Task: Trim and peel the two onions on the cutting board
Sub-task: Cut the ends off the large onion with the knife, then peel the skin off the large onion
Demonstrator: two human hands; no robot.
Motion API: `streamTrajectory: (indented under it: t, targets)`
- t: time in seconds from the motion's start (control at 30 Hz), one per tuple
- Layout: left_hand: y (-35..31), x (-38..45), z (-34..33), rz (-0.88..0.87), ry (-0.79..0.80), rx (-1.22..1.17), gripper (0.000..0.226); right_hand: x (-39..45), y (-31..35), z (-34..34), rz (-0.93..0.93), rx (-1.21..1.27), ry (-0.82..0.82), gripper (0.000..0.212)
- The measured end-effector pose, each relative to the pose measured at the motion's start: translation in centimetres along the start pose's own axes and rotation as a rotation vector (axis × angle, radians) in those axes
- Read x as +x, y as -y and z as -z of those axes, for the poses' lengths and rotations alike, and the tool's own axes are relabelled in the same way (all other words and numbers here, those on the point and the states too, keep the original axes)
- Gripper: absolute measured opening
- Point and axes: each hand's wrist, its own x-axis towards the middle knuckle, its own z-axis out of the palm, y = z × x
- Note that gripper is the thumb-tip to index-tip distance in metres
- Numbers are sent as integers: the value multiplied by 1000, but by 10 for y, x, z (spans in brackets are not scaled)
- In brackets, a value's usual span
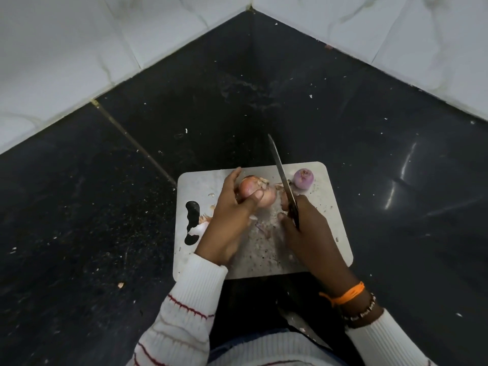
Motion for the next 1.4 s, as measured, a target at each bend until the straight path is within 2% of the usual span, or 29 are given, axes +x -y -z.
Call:
streamTrajectory:
  t: [0.1,0.17,0.27,0.4,0.53,0.63,0.73,0.97,1.03,1.13,1.23,1.3,1.4]
  targets:
    - [-9,-3,0,157,106,-399,49,1,8,1,36,227,-136,16]
    - [-12,-7,-1,220,154,-536,55,2,15,6,17,340,-154,15]
    - [-10,-8,-4,327,213,-644,65,4,18,9,17,366,-148,16]
    - [-7,-9,-5,402,250,-782,54,1,17,13,29,308,-129,9]
    - [-4,-6,-5,372,191,-868,51,-2,16,14,33,307,-168,17]
    - [-5,-6,-5,368,132,-931,43,-12,20,15,21,337,-94,22]
    - [-5,-8,-5,354,100,-940,26,-28,23,10,43,316,14,19]
    - [0,-8,-6,305,90,-824,18,-39,23,12,22,167,79,20]
    - [1,-6,-3,240,132,-717,18,-38,24,22,-13,122,135,20]
    - [2,-4,6,108,208,-397,32,-30,27,43,-84,77,257,23]
    - [3,-6,14,74,248,-287,35,-26,32,54,-146,87,349,25]
    - [4,-4,14,73,245,-271,38,-26,35,52,-153,79,332,24]
    - [1,-4,3,107,191,-368,36,-27,40,34,-107,66,176,19]
